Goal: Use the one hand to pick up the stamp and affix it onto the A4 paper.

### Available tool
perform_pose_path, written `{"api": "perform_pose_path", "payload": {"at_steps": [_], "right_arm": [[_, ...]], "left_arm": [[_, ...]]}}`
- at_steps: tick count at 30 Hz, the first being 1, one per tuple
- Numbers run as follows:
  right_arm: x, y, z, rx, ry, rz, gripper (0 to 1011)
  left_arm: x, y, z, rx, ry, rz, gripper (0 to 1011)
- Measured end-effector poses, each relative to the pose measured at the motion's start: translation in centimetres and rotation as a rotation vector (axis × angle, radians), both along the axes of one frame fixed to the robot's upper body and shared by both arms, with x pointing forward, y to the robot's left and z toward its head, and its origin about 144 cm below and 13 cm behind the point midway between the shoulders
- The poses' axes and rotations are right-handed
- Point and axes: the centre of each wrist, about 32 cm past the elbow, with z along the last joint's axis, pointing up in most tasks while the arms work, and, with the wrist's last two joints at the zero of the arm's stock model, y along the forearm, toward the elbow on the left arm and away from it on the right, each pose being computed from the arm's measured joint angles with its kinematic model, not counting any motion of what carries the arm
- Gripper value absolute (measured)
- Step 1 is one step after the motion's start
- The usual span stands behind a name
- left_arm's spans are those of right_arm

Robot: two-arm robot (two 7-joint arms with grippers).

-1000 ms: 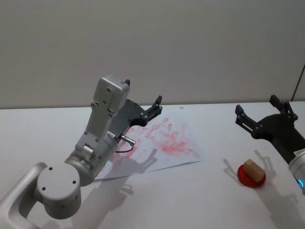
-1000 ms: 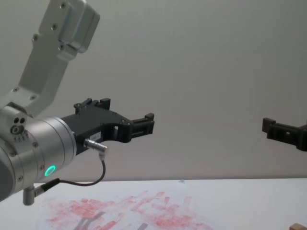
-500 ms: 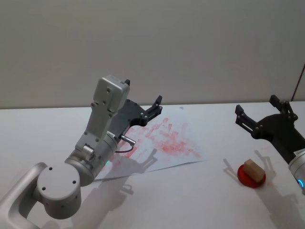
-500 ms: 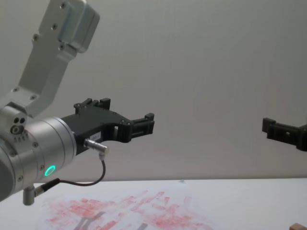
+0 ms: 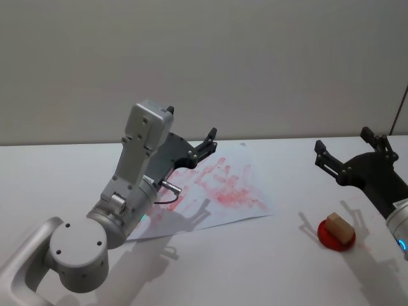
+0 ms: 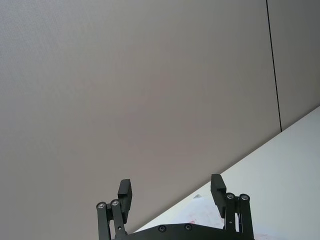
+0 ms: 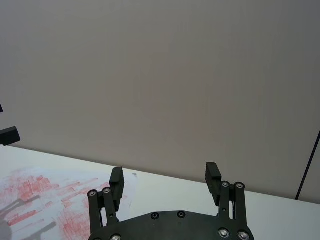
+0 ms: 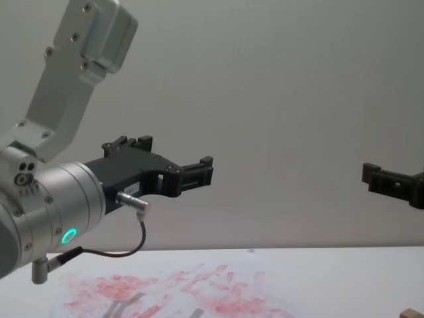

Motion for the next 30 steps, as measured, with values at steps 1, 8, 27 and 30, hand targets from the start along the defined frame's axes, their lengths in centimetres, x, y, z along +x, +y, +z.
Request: {"api": "perform_pose_path", "payload": {"at_steps": [1, 8, 27, 30], "right_arm": [[0.0, 0.0, 0.0, 0.0, 0.0, 0.0, 1001], [0.0, 0.0, 0.0, 0.0, 0.0, 0.0, 1001], [-3.0, -0.2, -0.2, -0.02, 0.091, -0.047, 1001], [-4.0, -0.3, -0.3, -0.03, 0.131, -0.067, 1001]], "left_arm": [[0.0, 0.0, 0.0, 0.0, 0.0, 0.0, 1001], [0.0, 0.0, 0.0, 0.0, 0.0, 0.0, 1001], [0.0, 0.0, 0.0, 0.0, 0.0, 0.0, 1001], [0.0, 0.0, 0.0, 0.0, 0.0, 0.0, 1001]]}}
